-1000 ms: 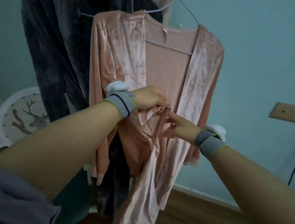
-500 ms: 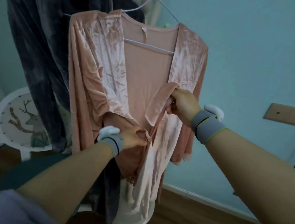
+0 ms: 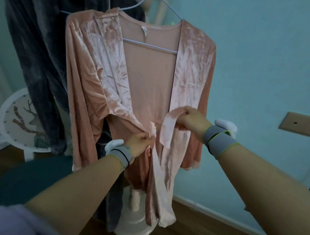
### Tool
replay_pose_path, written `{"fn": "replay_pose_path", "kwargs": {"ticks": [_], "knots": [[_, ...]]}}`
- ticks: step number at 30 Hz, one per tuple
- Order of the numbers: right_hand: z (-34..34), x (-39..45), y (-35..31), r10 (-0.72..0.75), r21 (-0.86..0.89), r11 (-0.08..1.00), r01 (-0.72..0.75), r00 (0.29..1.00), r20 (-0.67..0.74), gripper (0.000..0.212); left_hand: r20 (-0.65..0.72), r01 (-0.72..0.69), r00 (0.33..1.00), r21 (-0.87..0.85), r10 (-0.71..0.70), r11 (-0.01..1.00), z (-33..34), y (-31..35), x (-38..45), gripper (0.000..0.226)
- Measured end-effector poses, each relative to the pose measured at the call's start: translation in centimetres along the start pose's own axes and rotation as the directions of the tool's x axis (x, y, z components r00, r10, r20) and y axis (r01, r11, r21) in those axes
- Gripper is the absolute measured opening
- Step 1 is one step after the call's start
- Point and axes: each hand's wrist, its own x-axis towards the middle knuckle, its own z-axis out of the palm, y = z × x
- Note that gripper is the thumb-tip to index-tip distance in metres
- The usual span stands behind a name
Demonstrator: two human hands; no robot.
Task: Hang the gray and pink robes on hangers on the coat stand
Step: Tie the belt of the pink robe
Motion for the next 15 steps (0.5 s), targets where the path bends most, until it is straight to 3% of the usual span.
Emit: {"fn": "replay_pose_path", "kwargs": {"ticks": [2, 5, 8, 10, 11, 13, 15], "knots": [[1.8, -0.7, 1.3, 0.017, -0.225, 0.974, 0.026, 0.982, 0.190, 0.030, 0.036, -0.001, 0.999, -0.076, 0.003, 0.997, -0.9, 1.1, -0.5, 0.028], [5.8, -1.1, 2.3, -0.008, -0.317, 0.941, 0.118, 0.945, 0.328, 0.044, 0.079, -0.029, 0.996, -0.111, 0.038, 0.993, -2.2, 3.1, -1.2, 0.021], [7.5, -0.3, 2.5, -0.061, -0.445, 0.882, 0.157, 0.973, 0.221, 0.039, 0.091, -0.107, 0.990, -0.001, 0.107, 0.994, -3.7, 4.3, -1.5, 0.019], [6.9, 0.5, 2.3, -0.073, -0.424, 0.894, 0.147, 0.980, 0.187, 0.034, 0.117, -0.130, 0.987, 0.138, 0.114, 0.982, -4.9, 3.9, -1.9, 0.015], [6.2, 0.7, 2.1, -0.070, -0.395, 0.909, 0.133, 0.983, 0.170, 0.033, 0.134, -0.135, 0.986, 0.274, 0.101, 0.952, -5.4, 3.4, -2.1, 0.012], [4.6, 0.8, 1.8, -0.056, -0.350, 0.931, 0.100, 0.989, 0.135, 0.026, 0.082, -0.053, 0.997, 0.571, 0.008, 0.819, -6.2, 1.5, -2.5, 0.033], [3.0, 0.9, 1.7, -0.060, -0.266, 0.961, 0.079, 0.995, 0.079, 0.032, 0.036, 0.021, 0.998, 0.651, -0.058, 0.759, -6.8, -0.8, -2.7, 0.021]]}}
